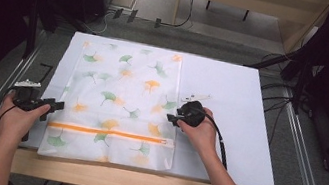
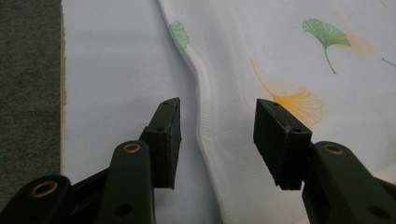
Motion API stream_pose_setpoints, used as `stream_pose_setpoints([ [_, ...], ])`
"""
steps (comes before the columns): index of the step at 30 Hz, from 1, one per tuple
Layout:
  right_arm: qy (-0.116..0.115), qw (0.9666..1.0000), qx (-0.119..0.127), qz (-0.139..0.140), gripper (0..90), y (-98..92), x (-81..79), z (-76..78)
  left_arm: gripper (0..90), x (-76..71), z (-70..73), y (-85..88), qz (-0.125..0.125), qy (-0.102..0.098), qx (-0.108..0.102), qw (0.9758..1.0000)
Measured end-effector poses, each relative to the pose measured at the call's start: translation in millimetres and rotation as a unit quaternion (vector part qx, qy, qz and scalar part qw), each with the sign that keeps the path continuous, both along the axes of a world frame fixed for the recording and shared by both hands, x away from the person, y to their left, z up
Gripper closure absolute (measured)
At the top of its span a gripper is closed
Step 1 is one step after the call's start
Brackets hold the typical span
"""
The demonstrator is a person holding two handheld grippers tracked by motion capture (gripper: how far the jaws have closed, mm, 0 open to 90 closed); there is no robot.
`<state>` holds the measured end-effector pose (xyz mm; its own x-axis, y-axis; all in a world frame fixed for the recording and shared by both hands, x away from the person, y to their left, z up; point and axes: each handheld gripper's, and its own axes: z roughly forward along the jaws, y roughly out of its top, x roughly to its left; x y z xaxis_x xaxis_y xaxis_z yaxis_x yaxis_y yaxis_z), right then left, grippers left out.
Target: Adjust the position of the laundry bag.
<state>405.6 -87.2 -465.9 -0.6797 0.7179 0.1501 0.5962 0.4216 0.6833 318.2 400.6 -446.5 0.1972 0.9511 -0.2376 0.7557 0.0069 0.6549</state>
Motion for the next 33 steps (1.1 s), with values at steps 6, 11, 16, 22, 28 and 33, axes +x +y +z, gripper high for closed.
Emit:
stream_pose_setpoints([
  [6,-0.008,0.9997,-0.020,-0.010,53.3,6.2,1.9,-3.8,53.8,2.2,-3.6,-1.8,-0.004,0.004,-0.002,1.0000],
  [11,-0.020,0.9993,-0.031,-0.010,64.4,9.9,0.5,-4.1,61.6,3.3,-4.4,-8.5,-0.012,0.005,0.008,0.9999],
  [16,-0.020,0.9992,-0.033,-0.009,87.4,9.0,1.0,-3.7,79.6,4.0,-4.5,-11.4,-0.017,0.016,0.004,0.9997],
  [22,-0.005,0.9997,-0.022,-0.011,90.0,7.5,2.7,-3.0,89.6,4.4,-5.3,-9.7,-0.014,0.022,-0.003,0.9997],
  [28,0.003,0.9998,-0.014,-0.014,90.0,3.3,3.9,0.1,90.0,4.5,-2.9,-10.9,-0.019,0.014,-0.021,0.9995],
  [33,0.001,0.9998,-0.016,-0.013,90.0,-1.4,4.5,1.6,90.0,6.8,-1.9,-15.8,-0.030,0.013,-0.024,0.9992],
])
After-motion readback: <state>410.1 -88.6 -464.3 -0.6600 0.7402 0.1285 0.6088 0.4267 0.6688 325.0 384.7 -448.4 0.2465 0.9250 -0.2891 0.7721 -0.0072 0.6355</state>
